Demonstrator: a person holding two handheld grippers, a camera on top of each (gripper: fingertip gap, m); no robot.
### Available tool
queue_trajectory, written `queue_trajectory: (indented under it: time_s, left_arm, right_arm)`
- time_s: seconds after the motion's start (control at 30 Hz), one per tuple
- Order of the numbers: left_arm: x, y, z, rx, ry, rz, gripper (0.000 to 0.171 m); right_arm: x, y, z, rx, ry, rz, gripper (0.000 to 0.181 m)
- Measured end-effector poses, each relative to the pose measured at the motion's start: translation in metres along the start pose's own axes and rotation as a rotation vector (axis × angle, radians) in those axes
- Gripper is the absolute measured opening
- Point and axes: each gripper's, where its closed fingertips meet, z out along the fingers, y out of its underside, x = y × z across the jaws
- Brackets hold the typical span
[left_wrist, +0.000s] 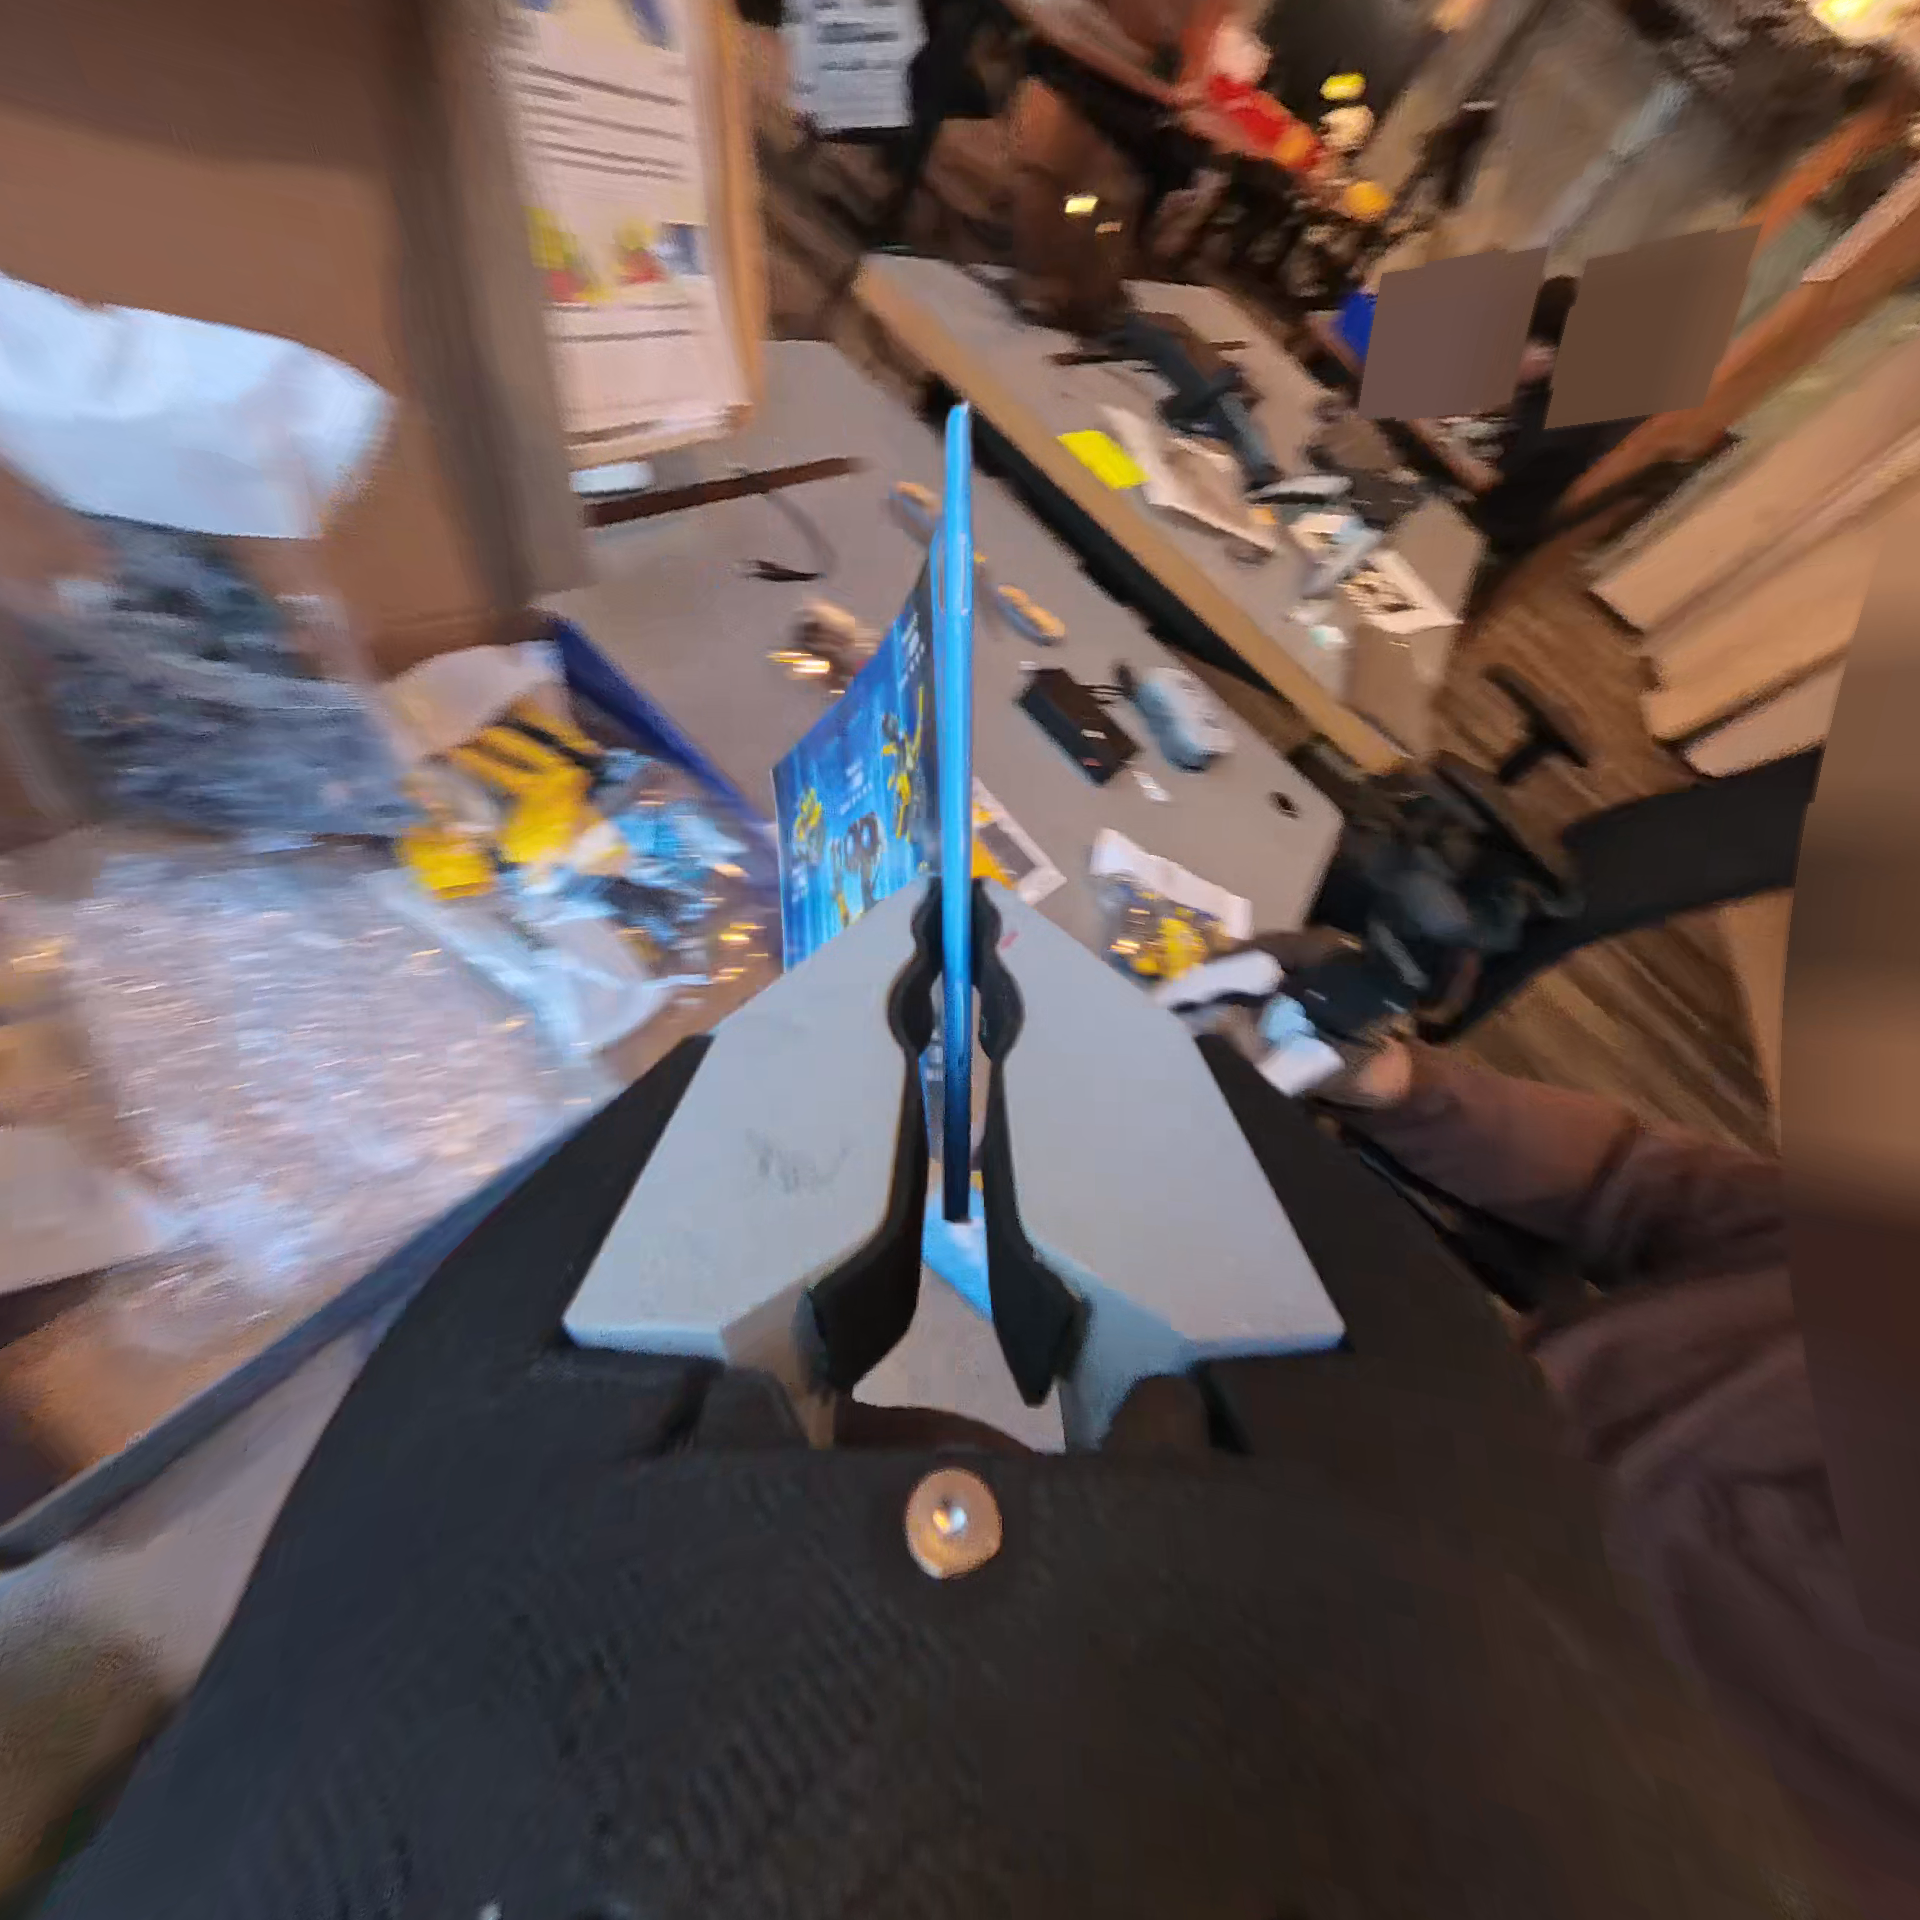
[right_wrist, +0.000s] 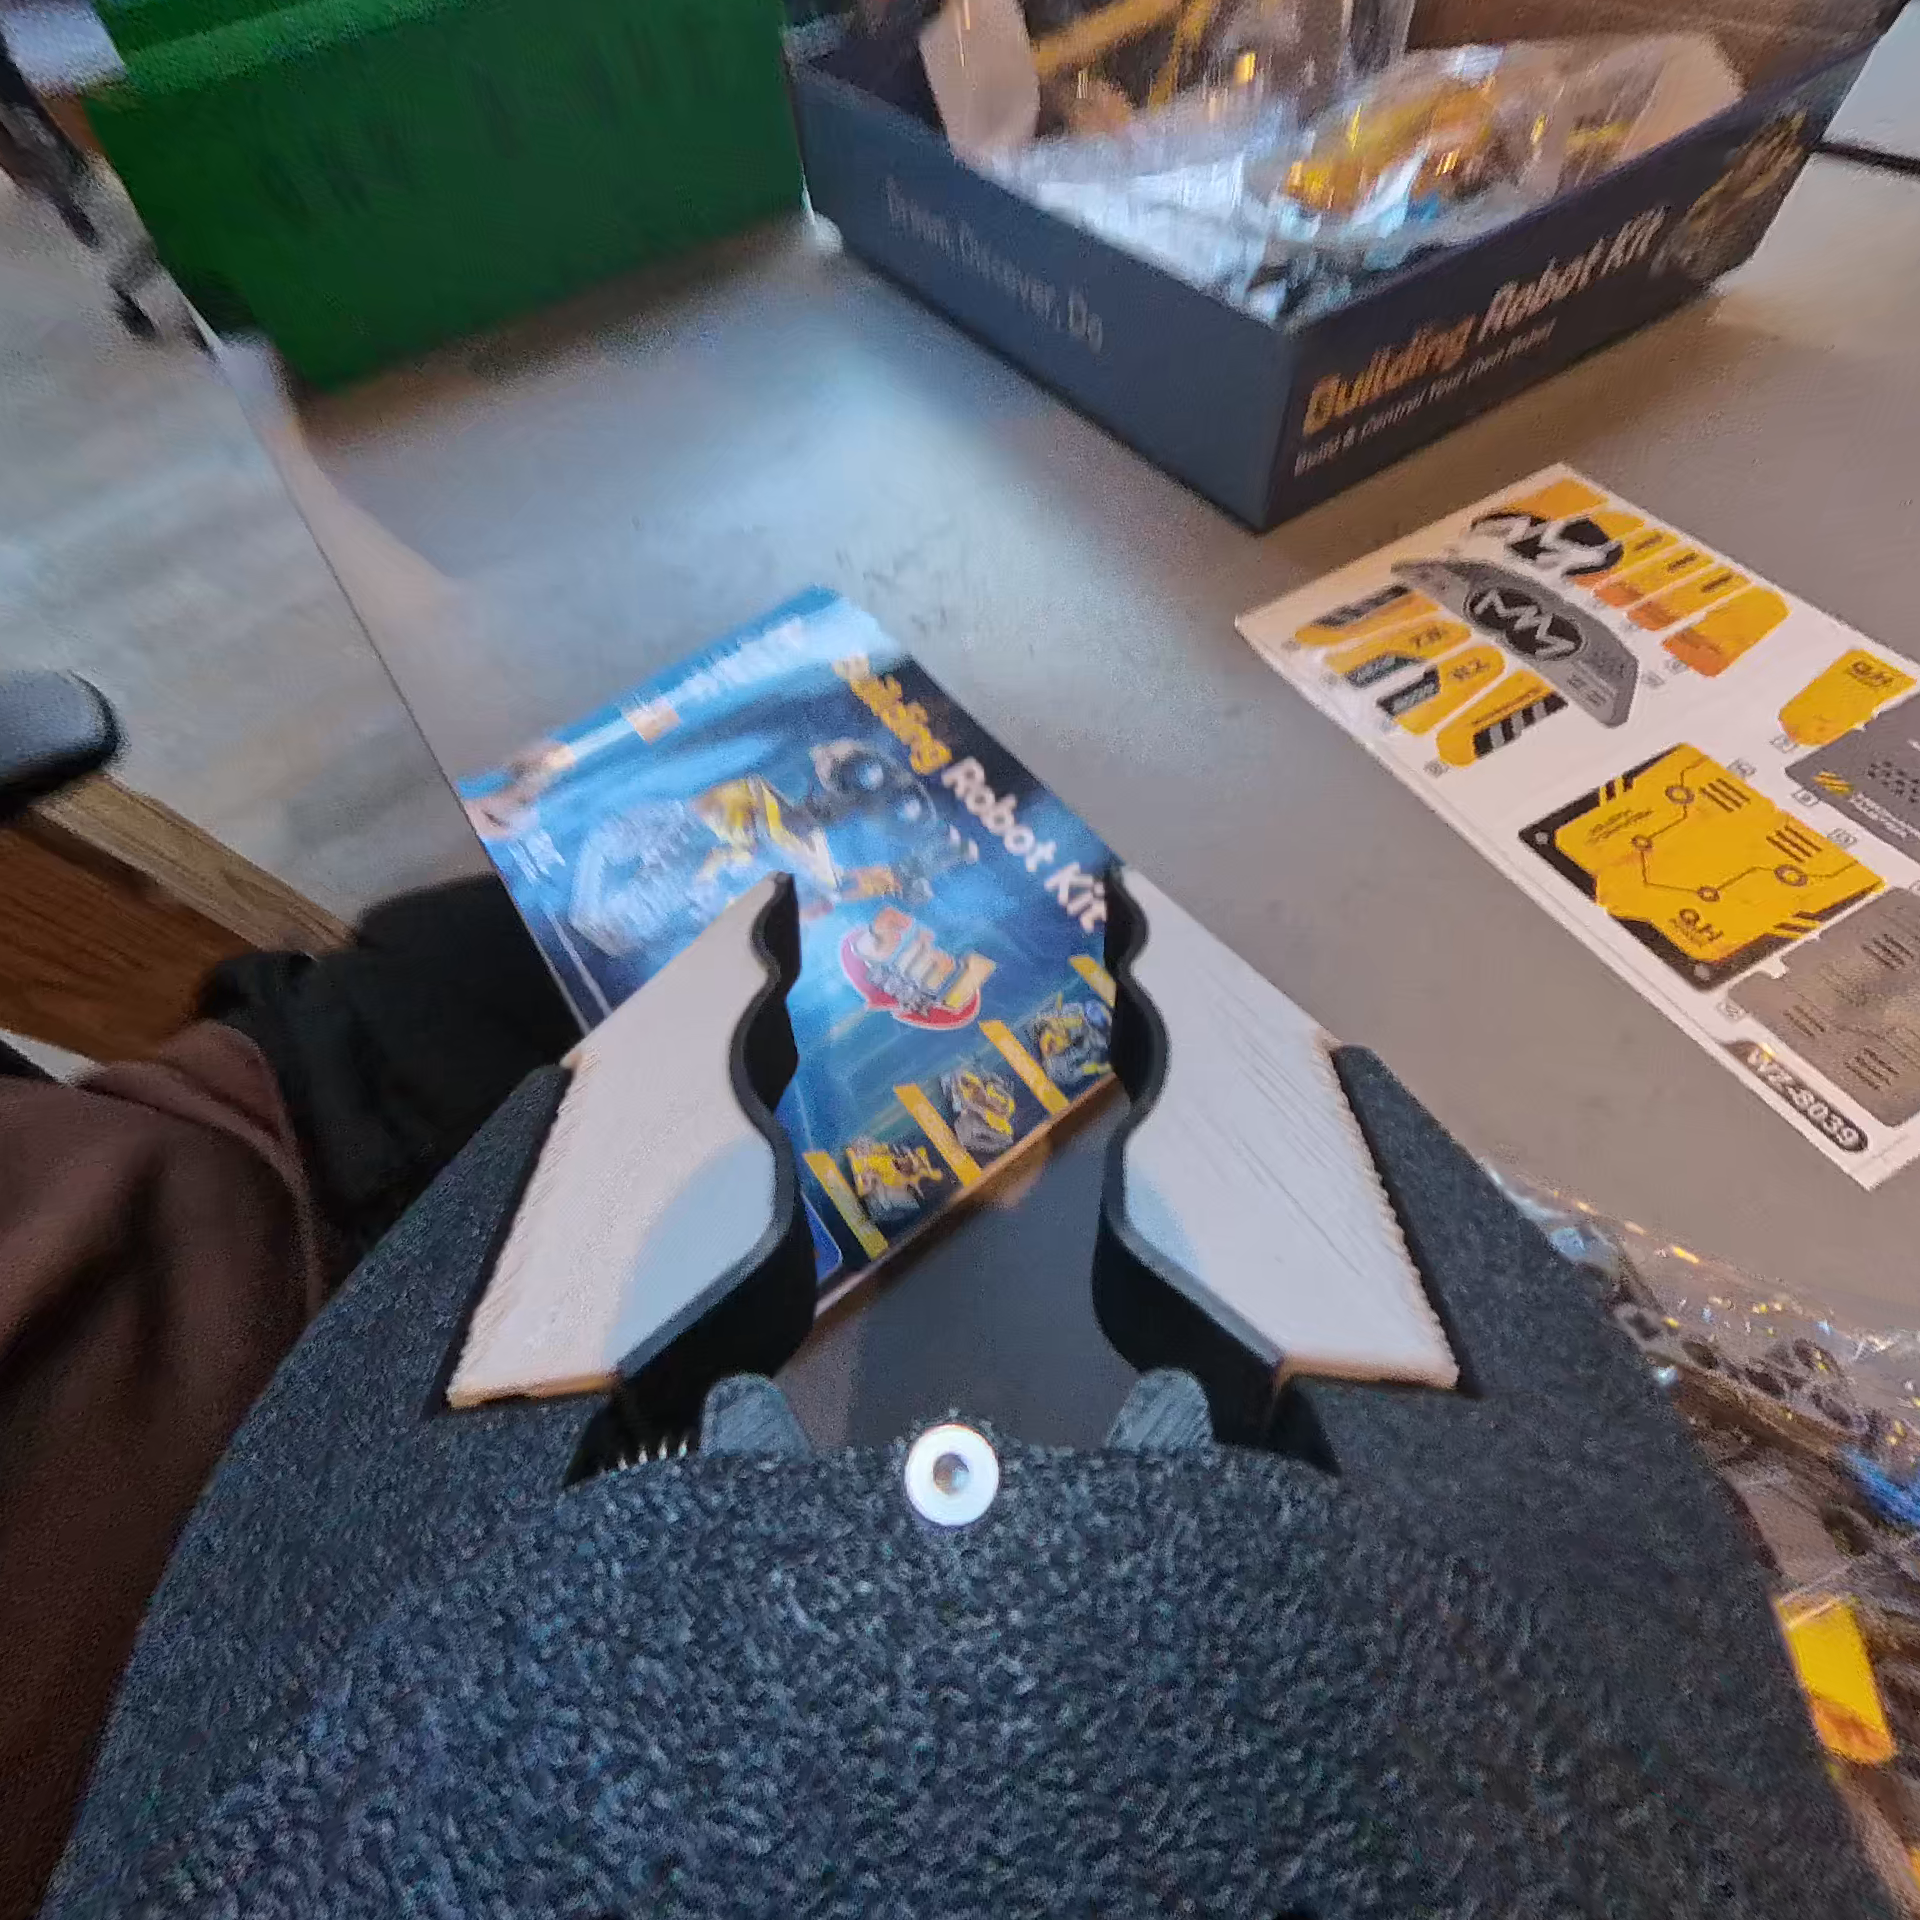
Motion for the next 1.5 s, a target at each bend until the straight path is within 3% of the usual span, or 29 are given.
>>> queue_trajectory:
  time_s: [0.2, 0.3, 0.37, 0.4, 0.53, 0.57, 0.73, 0.8, 0.83, 1.03, 1.07, 1.1, 1.13, 1.23, 1.37, 1.5]
  left_arm:
    - [0.129, 0.061, 0.026, 0.052, 0.464, -0.014, 0.000]
    - [0.164, 0.096, 0.048, 0.083, 0.600, -0.050, 0.000]
    - [0.175, 0.109, 0.061, 0.117, 0.666, -0.102, 0.000]
    - [0.174, 0.114, 0.068, 0.133, 0.671, -0.134, 0.000]
    - [0.160, 0.122, 0.089, 0.187, 0.671, -0.267, 0.001]
    - [0.154, 0.123, 0.093, 0.199, 0.653, -0.287, 0.001]
    - [0.132, 0.116, 0.097, 0.264, 0.575, -0.324, 0.000]
    - [0.128, 0.110, 0.096, 0.290, 0.550, -0.315, 0.000]
    - [0.128, 0.109, 0.097, 0.291, 0.548, -0.315, 0.000]
    - [0.149, 0.106, 0.102, 0.286, 0.651, -0.342, 0.000]
    - [0.151, 0.107, 0.103, 0.288, 0.663, -0.353, 0.000]
    - [0.152, 0.107, 0.103, 0.287, 0.672, -0.362, 0.000]
    - [0.149, 0.109, 0.105, 0.285, 0.644, -0.354, 0.000]
    - [0.132, 0.114, 0.108, 0.298, 0.520, -0.295, 0.000]
    - [0.116, 0.126, 0.111, 0.245, 0.450, -0.300, 0.003]
    - [0.089, 0.171, 0.121, 0.048, 0.189, -0.036, 0.046]
  right_arm:
    - [-0.011, -0.058, -0.037, 0.310, -0.267, 0.243, 0.088]
    - [-0.032, -0.076, -0.053, 0.411, -0.463, 0.347, 0.102]
    - [-0.043, -0.071, -0.050, 0.377, -0.524, 0.365, 0.107]
    - [-0.055, -0.068, -0.051, 0.357, -0.590, 0.356, 0.099]
    - [-0.096, -0.061, -0.072, 0.315, -0.902, 0.334, 0.017]
    - [-0.095, -0.059, -0.070, 0.310, -0.886, 0.322, 0.011]
    - [-0.061, -0.061, -0.061, 0.303, -0.665, 0.321, 0.021]
    - [-0.057, -0.068, -0.072, 0.358, -0.698, 0.332, 0.077]
    - [-0.052, -0.070, -0.072, 0.373, -0.688, 0.355, 0.086]
    - [-0.027, -0.046, -0.037, 0.278, -0.450, 0.336, 0.092]
    - [-0.033, -0.047, -0.037, 0.278, -0.464, 0.312, 0.085]
    - [-0.039, -0.048, -0.039, 0.275, -0.481, 0.282, 0.057]
    - [-0.050, -0.049, -0.045, 0.276, -0.529, 0.228, 0.003]
    - [-0.055, -0.051, -0.051, 0.268, -0.522, 0.171, 0.003]
    - [-0.035, -0.055, -0.058, 0.282, -0.474, 0.256, 0.002]
    - [-0.006, -0.060, -0.076, 0.300, -0.368, 0.279, 0.002]
